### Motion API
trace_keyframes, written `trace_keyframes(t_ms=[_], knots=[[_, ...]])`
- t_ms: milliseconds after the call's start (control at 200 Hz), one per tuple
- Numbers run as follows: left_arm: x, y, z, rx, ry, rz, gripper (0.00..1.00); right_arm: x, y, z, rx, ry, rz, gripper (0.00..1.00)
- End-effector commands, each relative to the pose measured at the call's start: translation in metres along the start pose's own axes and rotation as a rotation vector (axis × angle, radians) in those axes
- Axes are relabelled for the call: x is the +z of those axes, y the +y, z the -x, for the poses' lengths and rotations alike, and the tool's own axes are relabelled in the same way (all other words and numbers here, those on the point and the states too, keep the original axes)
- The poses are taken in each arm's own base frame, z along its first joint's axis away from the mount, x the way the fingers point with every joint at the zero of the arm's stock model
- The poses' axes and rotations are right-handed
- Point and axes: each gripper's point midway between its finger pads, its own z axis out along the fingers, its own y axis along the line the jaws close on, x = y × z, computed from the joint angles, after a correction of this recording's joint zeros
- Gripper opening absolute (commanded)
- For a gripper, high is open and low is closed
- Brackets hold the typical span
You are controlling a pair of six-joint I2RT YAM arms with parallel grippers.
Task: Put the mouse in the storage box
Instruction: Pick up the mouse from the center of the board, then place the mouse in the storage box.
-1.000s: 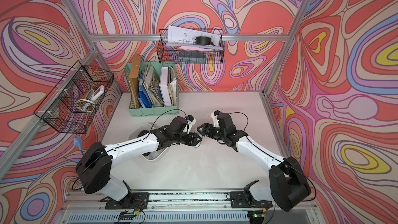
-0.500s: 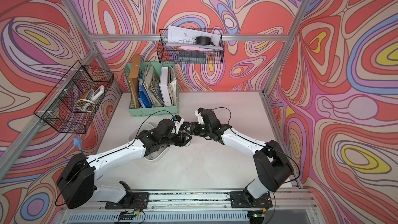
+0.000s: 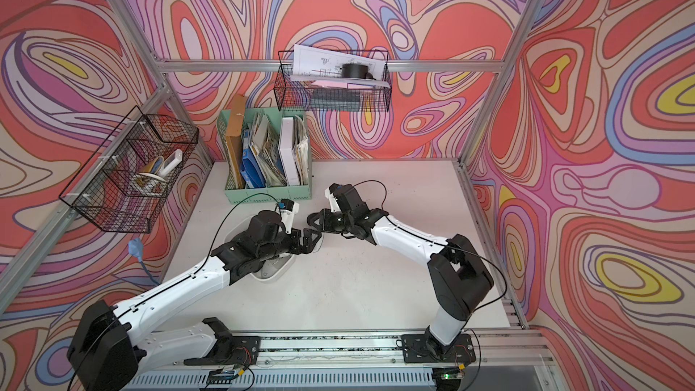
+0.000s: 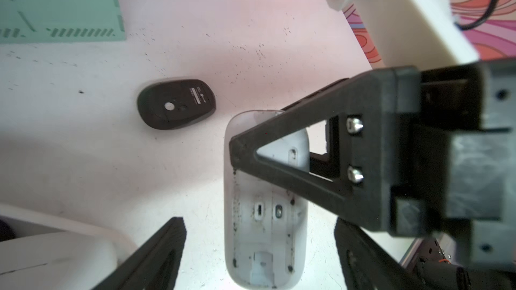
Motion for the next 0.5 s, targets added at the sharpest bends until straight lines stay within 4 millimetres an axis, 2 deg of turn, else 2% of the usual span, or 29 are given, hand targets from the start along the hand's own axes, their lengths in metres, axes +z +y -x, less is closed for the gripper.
trace_keyframes(t_ms=[0,55,110,250,381,496], knots=[[-0.033,0.023,0.014,-0.001,-0.075,0.088,0.98,0.007,0.009,0.013,-0.09,-0.031,-0.065,0.17],[-0.058,0.041,0.022,-0.031,-0.13,0.17,0.99,0.01,0.017,0.018,-0.139,-0.042,-0.091,0.17],[-0.087,0.06,0.035,-0.074,-0.214,0.267,0.99,0.025,0.019,0.016,-0.185,-0.031,-0.13,0.17],[-0.179,0.093,0.061,-0.174,-0.463,0.502,0.99,0.055,0.037,0.008,-0.326,-0.015,-0.206,0.16],[-0.248,0.103,0.07,-0.199,-0.633,0.628,0.99,0.084,0.054,-0.004,-0.473,0.0,-0.277,0.15],[-0.288,0.109,0.07,-0.192,-0.727,0.698,0.99,0.103,0.066,-0.011,-0.615,-0.011,-0.358,0.14]])
